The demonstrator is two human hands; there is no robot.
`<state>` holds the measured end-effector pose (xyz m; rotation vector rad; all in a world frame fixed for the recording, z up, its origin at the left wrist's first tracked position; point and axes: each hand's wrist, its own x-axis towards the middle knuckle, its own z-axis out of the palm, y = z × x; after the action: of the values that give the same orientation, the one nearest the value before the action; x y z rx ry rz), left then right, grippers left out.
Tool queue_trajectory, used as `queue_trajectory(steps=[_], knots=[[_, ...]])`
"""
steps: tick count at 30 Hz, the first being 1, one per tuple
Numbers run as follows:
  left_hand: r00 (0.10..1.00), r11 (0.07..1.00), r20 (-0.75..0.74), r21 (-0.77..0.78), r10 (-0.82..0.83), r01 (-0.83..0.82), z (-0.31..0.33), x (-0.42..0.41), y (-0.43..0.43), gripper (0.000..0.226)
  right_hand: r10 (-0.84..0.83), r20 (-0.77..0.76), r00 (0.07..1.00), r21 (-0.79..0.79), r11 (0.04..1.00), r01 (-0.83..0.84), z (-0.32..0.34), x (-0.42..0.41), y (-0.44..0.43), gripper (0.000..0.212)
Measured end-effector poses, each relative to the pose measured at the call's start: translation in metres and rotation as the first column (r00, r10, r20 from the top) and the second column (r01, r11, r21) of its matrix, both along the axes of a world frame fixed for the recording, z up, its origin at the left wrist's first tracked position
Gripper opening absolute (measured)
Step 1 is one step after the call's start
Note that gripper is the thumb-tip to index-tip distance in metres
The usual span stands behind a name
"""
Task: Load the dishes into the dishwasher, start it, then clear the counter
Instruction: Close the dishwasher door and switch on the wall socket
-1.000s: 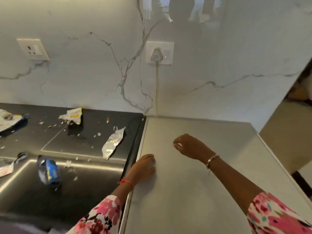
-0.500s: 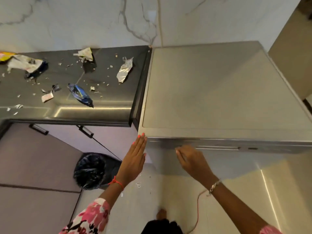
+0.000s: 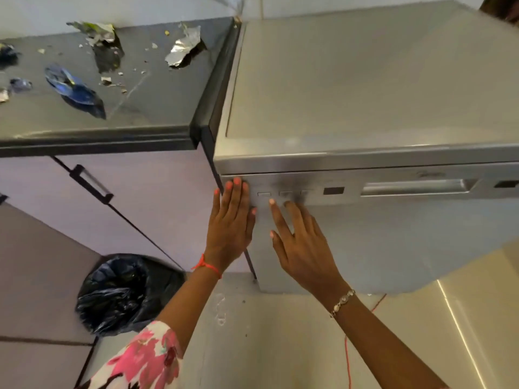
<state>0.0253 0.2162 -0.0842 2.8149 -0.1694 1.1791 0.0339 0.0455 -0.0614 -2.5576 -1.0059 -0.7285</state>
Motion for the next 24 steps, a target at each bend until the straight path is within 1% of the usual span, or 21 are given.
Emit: queue_trajectory(steps=[2,5,9,13,15,19,22,23,24], knots=[[0.994,1.0,0.105,0.02,-0.021,0.019,-0.012,0.013,0.002,0.062,-0.027,0.107,0.994,0.022,0.999,0.025,-0.011,0.011,0.011,0.046],[0.979,0.999,0.203,-0.018,-0.024,0.028,-0.02,0.029,0.004,0.061,-0.044,0.25,0.967,0.066,0.997,0.028,-0.024,0.024,0.022,0.045],[0.953,0.998,0.301,-0.039,-0.041,0.055,-0.027,0.039,0.003,0.061,-0.043,0.343,0.938,0.06,0.998,0.024,-0.037,0.033,0.027,0.05],[0.935,0.998,0.353,-0.03,-0.039,0.053,-0.03,0.044,0.002,0.061,-0.005,0.422,0.907,0.045,0.999,-0.015,-0.032,0.038,0.032,0.042],[0.929,0.999,0.368,-0.03,-0.031,0.045,-0.033,0.046,0.002,0.061,0.016,0.442,0.897,0.036,0.999,-0.036,-0.026,0.039,0.033,0.043],[0.922,0.999,0.387,-0.042,-0.015,0.034,-0.033,0.049,0.002,0.061,0.025,0.421,0.907,0.052,0.997,-0.052,-0.019,0.039,0.034,0.044],[0.924,0.998,0.383,-0.049,-0.011,0.032,-0.031,0.047,-0.001,0.061,0.026,0.426,0.904,0.059,0.997,-0.056,-0.027,0.04,0.03,0.041],[0.927,0.998,0.375,-0.05,-0.006,0.027,-0.031,0.046,-0.003,0.061,0.024,0.44,0.898,0.049,0.997,-0.051,-0.034,0.042,0.024,0.044],[0.931,0.998,0.365,-0.051,0.0,0.02,-0.032,0.044,-0.005,0.061,0.02,0.452,0.892,0.028,0.999,-0.037,-0.043,0.043,0.017,0.051]])
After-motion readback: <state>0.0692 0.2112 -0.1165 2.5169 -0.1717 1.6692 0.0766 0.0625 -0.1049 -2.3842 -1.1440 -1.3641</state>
